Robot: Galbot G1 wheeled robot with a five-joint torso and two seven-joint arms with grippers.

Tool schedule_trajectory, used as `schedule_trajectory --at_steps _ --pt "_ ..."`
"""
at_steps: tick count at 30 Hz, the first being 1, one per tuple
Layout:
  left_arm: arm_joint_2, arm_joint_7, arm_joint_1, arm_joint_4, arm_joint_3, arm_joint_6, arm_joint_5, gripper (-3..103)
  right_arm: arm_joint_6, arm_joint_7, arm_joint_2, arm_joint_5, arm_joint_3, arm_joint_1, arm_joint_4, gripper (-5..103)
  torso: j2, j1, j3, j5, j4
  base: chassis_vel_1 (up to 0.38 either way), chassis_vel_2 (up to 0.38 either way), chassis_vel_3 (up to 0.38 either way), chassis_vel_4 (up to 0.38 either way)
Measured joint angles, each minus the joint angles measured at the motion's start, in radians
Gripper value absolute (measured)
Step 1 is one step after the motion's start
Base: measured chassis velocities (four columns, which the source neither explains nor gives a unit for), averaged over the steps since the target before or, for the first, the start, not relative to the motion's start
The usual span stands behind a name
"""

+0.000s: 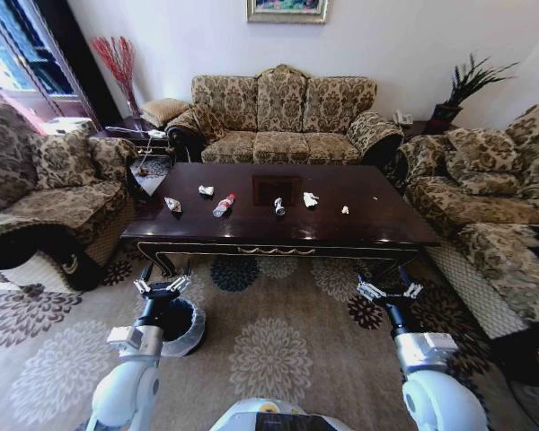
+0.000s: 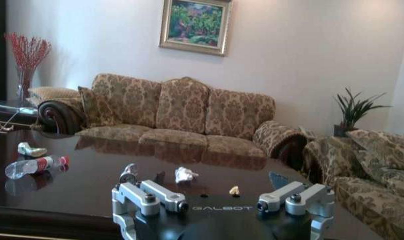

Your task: Move to the front of the table and place the trash on the table into the trash bin.

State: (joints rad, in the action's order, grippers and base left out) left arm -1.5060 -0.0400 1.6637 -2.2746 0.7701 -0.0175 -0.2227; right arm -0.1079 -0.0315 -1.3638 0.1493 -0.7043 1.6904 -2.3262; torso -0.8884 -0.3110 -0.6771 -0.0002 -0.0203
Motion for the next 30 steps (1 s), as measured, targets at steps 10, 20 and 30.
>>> schedule_trajectory --at_steps 10,20,30 --pt "-0.005 -0.006 0.009 -0.007 -0.001 0.004 0.004 100 -0.004 0.002 -0.005 -0.023 0.001 0.008 0.000 100 0.000 0.000 0.000 0.0000 0.0000 0.000 0.000 0.000 0.000" --pt "-0.008 -0.009 0.016 -0.019 -0.001 0.005 0.010 100 -0.001 0.001 -0.006 -0.041 0.000 0.020 -0.003 100 0.000 0.000 0.000 0.0001 0.0000 0.000 0.000 0.000 0.000" --pt "-0.019 -0.011 0.027 -0.020 -0.001 0.019 0.015 100 0.001 0.001 -0.006 -0.052 0.002 0.028 -0.012 100 0.000 0.000 0.000 0.0000 0.0000 0.071 0.088 -0.069 -0.082"
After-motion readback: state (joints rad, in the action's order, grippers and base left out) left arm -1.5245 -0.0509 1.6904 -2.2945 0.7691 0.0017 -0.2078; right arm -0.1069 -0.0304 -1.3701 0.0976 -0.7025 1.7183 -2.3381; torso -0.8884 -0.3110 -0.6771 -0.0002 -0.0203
